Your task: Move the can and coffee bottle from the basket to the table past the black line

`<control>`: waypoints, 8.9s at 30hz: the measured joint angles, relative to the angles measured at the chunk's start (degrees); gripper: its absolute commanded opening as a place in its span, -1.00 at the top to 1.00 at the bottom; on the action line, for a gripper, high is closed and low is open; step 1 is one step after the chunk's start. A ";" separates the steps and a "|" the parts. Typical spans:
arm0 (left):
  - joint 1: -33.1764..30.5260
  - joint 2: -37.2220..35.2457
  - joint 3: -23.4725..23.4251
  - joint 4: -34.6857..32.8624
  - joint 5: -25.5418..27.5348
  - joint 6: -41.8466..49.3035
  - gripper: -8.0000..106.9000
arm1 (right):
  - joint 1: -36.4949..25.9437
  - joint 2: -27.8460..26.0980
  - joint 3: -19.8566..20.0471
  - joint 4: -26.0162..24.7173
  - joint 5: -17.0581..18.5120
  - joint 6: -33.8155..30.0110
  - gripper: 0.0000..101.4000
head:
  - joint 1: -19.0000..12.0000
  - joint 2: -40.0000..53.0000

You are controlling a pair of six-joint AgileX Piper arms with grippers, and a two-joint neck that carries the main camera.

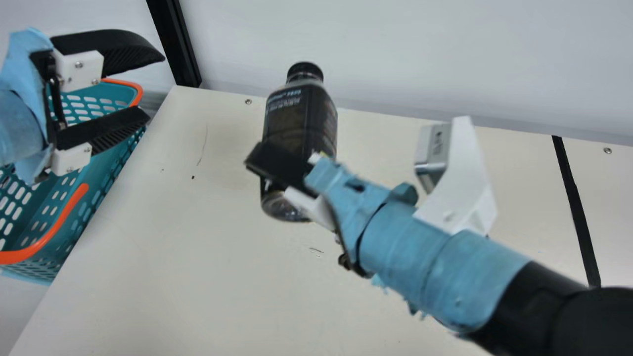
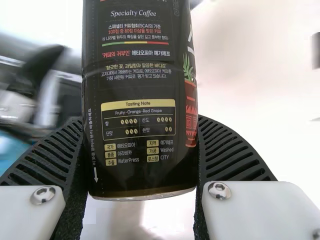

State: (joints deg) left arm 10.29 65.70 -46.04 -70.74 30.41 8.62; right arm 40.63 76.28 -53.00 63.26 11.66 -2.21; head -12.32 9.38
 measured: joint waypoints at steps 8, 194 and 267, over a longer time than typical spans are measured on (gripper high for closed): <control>0.00 0.00 0.00 0.00 0.00 0.00 -0.71 | 1.42 0.93 1.54 -14.24 -7.54 1.91 1.00 | 0.00 0.00; 0.00 0.00 0.00 0.00 0.00 0.00 -0.71 | -54.70 3.40 23.71 11.19 -27.91 -66.16 1.00 | -3.81 -51.32; 0.00 0.00 0.00 0.00 0.00 0.00 -0.71 | -32.88 -15.21 19.26 36.83 -34.65 -88.17 -1.00 | -5.28 -42.52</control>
State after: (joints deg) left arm 10.29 65.70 -46.04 -70.74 30.41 8.62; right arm 7.75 61.06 -33.73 100.09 -22.99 -90.39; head -17.60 -33.14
